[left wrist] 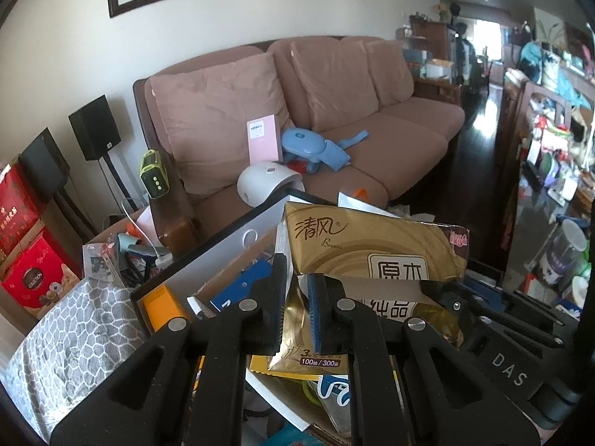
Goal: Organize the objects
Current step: 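Push the gold package down into the box with both grippers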
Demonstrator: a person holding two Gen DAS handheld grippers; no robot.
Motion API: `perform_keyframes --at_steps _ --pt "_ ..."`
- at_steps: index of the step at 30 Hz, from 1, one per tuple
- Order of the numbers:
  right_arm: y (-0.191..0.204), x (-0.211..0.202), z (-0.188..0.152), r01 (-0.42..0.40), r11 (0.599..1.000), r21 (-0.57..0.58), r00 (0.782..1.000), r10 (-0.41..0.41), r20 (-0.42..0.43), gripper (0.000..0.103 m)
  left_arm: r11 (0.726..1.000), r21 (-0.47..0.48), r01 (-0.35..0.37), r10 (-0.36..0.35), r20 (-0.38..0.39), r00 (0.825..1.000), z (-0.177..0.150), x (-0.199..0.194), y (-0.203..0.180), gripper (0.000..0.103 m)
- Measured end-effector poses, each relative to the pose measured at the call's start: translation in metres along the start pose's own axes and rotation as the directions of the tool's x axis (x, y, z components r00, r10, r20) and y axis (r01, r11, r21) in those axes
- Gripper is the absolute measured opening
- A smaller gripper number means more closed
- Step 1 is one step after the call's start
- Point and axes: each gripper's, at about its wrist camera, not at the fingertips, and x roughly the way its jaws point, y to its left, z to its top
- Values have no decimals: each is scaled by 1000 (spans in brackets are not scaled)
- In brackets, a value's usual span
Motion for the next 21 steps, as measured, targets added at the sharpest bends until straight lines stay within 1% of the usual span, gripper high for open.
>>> perform_keyframes --at_steps 8,21 --pt "0 4 -2 7 1000 -8 1000 -7 -26 31 1000 6 -9 9 -31 999 -7 10 2 10" --pt "3 12 -5 21 999 -29 998 -22 -62 33 1000 21 -15 16 -47 999 -19 19 7 10"
